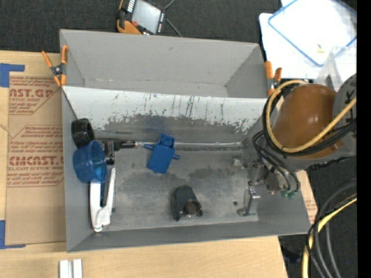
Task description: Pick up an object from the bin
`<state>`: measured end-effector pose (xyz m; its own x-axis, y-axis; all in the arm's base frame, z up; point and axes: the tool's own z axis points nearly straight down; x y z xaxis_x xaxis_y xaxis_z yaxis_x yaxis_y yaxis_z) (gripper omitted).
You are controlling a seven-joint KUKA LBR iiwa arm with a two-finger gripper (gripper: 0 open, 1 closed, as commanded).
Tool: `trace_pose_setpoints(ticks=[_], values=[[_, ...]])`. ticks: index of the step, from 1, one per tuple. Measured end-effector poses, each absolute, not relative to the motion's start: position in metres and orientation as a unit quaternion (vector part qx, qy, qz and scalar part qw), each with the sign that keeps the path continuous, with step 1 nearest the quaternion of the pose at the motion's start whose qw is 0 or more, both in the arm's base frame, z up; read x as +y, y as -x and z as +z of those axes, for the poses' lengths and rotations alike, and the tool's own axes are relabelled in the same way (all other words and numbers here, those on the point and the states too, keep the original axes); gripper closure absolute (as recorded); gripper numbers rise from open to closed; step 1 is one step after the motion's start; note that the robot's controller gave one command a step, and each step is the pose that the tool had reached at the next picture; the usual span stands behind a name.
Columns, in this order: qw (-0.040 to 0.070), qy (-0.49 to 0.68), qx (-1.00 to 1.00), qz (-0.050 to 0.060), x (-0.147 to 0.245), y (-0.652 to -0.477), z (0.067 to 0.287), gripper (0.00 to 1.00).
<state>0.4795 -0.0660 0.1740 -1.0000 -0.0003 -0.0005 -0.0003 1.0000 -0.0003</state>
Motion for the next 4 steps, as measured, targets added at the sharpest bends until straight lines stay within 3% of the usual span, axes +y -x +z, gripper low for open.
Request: trace_pose_setpoints(ticks=[1,2,3,4], values=[[0.0,0.0,1.0,0.0,-0.066,-0.479,0.174,0.0],[0.001,-0.094,0.996,0.001,-0.008,-0.513,0.144,0.0],[-0.001,-0.058,0.998,0.0,-0.008,-0.482,0.132,0.0],[0.004,-0.049,0.999,0.0,-0.009,-0.492,0.119,0.0]])
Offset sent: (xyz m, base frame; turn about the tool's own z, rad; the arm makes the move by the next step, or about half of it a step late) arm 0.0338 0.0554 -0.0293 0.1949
